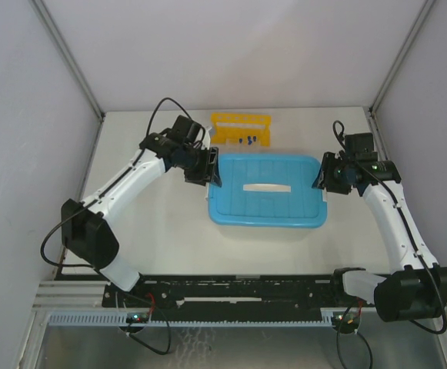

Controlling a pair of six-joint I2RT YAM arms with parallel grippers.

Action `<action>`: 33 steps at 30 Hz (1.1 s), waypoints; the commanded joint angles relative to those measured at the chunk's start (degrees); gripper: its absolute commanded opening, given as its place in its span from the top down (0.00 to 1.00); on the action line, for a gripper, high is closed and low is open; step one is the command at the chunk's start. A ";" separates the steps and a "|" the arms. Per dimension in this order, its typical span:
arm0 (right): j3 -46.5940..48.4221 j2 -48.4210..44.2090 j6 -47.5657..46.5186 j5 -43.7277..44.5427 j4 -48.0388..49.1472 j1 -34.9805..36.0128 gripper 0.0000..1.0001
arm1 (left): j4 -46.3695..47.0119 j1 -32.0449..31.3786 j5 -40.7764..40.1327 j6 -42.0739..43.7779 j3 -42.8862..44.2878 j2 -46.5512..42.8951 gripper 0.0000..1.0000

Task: Organize the chemistry lab equipment
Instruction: Close the lid of the storage box.

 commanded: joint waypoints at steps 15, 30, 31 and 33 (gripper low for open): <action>-0.18 2.39 1.76 5.28 -1.26 6.71 0.68 | -6.08 -3.73 -3.88 1.10 7.49 2.66 0.64; 3.43 -2.10 2.07 10.45 -2.00 5.31 0.51 | -5.57 -3.01 -7.62 0.31 10.40 0.10 0.56; 3.89 -2.38 2.32 11.69 -2.07 5.33 0.51 | -5.78 -2.88 -8.22 0.35 10.72 0.10 0.56; 4.53 -3.56 2.50 14.15 -1.49 5.16 0.51 | -5.88 -1.99 -10.73 0.10 11.01 -0.82 0.56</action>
